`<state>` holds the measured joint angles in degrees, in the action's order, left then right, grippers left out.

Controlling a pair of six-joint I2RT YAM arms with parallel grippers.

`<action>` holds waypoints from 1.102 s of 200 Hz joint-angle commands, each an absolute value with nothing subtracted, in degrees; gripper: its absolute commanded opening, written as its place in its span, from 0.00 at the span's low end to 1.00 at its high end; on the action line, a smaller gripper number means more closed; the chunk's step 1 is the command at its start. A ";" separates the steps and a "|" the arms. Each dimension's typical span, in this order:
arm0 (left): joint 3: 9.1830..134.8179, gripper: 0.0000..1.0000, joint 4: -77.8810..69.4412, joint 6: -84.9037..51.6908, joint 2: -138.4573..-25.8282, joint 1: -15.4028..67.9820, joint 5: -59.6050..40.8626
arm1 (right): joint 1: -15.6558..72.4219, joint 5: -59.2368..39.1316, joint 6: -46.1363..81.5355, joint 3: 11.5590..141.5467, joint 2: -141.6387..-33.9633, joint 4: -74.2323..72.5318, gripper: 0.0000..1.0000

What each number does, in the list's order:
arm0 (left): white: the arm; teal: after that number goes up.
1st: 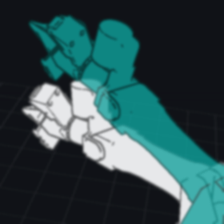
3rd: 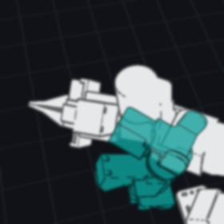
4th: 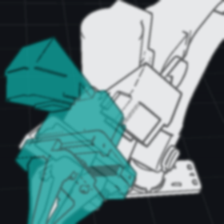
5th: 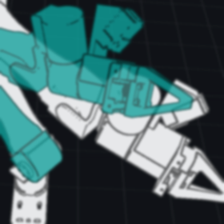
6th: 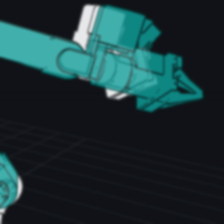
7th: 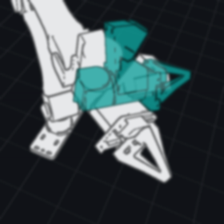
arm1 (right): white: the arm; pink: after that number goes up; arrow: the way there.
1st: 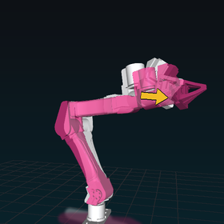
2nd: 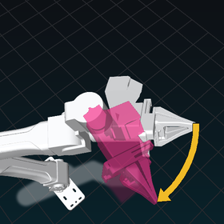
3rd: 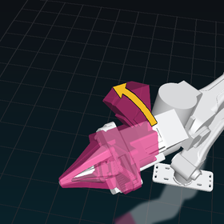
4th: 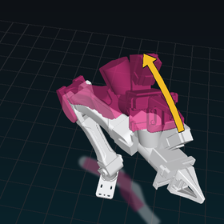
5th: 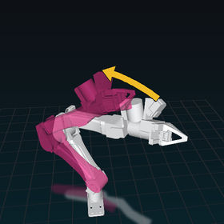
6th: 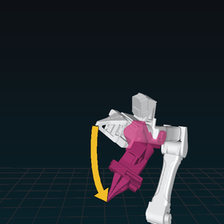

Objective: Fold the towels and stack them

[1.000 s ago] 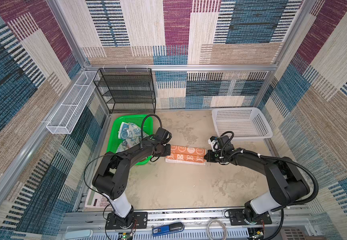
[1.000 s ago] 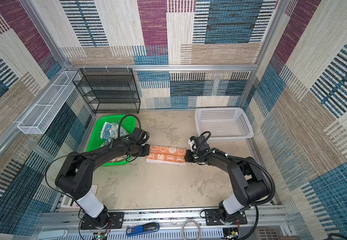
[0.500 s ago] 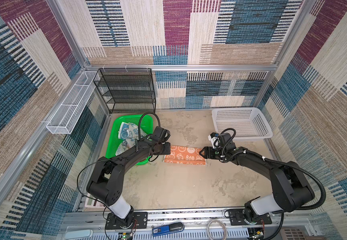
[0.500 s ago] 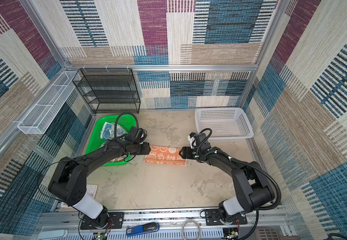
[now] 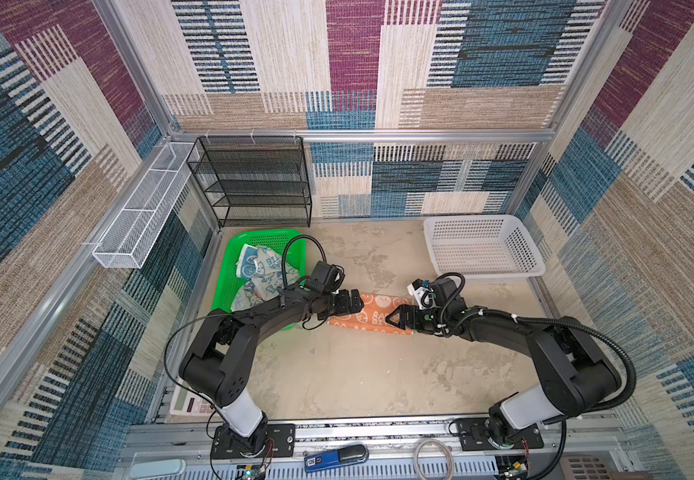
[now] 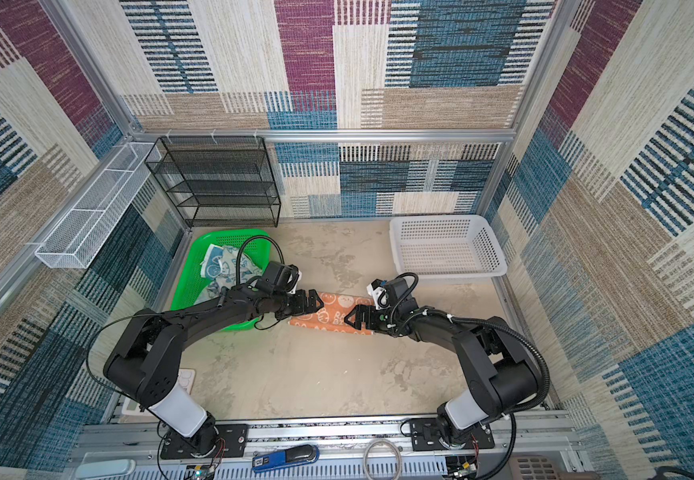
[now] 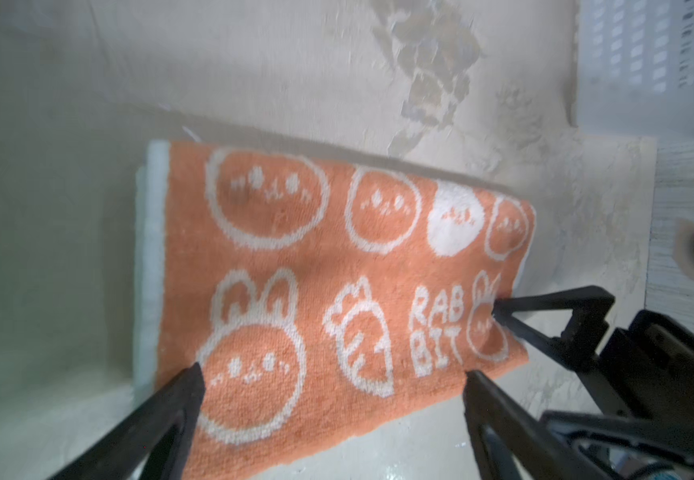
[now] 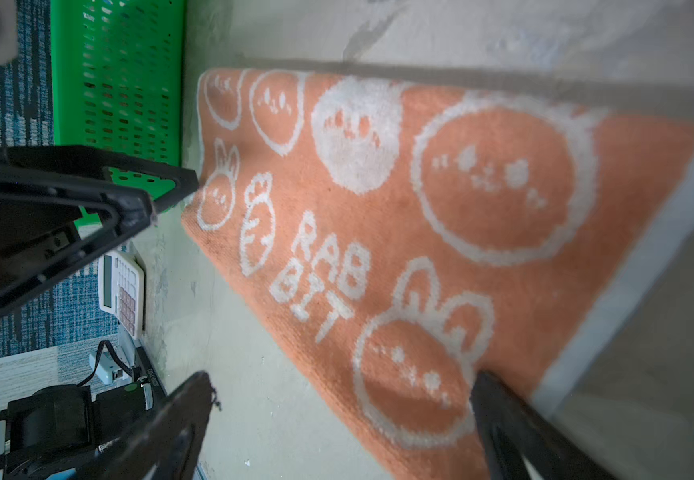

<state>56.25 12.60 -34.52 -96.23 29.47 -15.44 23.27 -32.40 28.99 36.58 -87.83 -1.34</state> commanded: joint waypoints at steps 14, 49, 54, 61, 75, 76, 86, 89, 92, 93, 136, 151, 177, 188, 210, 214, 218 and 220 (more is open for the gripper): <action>54.60 1.00 10.55 -35.36 -98.24 29.44 -16.79 | 23.41 -30.79 27.51 36.96 -87.75 -0.62 0.99; 56.52 0.99 11.78 -33.16 -95.06 30.10 -14.24 | 22.80 -22.96 23.72 40.47 -82.49 8.11 0.99; 57.00 0.99 11.82 -32.81 -94.63 30.22 -13.80 | 22.54 -22.05 23.26 40.81 -82.51 9.13 0.99; 57.57 0.99 12.26 -32.06 -94.16 30.45 -13.18 | 22.33 -20.98 22.60 41.04 -82.75 10.02 0.99; 58.84 0.99 13.56 -30.66 -93.84 31.08 -12.06 | 21.61 -18.96 22.07 40.99 -83.65 11.32 0.99; 59.00 0.99 13.68 -30.58 -93.90 31.14 -11.96 | 21.57 -18.93 22.07 40.93 -83.75 11.37 0.99; 59.46 0.99 14.36 -29.77 -94.11 31.71 -11.07 | 21.23 -18.30 22.17 40.48 -84.27 11.27 0.99; 59.50 0.99 14.50 -29.65 -94.19 31.84 -10.85 | 21.17 -18.24 22.26 40.29 -84.47 11.14 0.99; 59.46 0.99 14.55 -29.61 -94.28 31.96 -10.82 | 21.15 -18.09 22.31 40.14 -84.62 11.02 0.99; 59.44 0.99 14.52 -29.57 -94.29 31.93 -10.77 | 21.12 -18.05 22.36 40.11 -84.72 10.96 0.99; 58.80 0.99 13.95 -30.48 -97.88 32.08 -12.62 | 21.09 -18.98 24.04 38.67 -89.10 7.64 0.94; 58.82 0.99 14.21 -30.75 -99.30 32.08 -13.41 | 21.16 -20.90 25.18 38.15 -90.63 5.62 0.87; 57.42 0.99 13.08 -31.60 -99.44 32.08 -13.30 | 22.06 -22.49 26.36 38.55 -93.38 3.28 0.72; 57.04 0.99 12.90 -31.70 -99.40 32.08 -13.27 | 22.54 -22.39 26.61 39.07 -94.20 2.95 0.65; 56.53 0.99 12.53 -31.63 -99.99 32.13 -13.36 | 22.70 -22.41 26.94 39.72 -95.51 1.96 0.49; 56.48 0.99 12.48 -31.61 -100.17 32.08 -13.43 | 22.69 -22.34 26.98 39.85 -95.73 1.75 0.45; 56.35 0.99 12.35 -31.72 -100.22 32.08 -13.45 | 22.68 -22.32 27.04 40.03 -95.99 1.68 0.42; 56.30 0.99 12.27 -31.70 -100.29 32.08 -13.45 | 22.72 -22.32 27.06 40.11 -96.11 1.50 0.40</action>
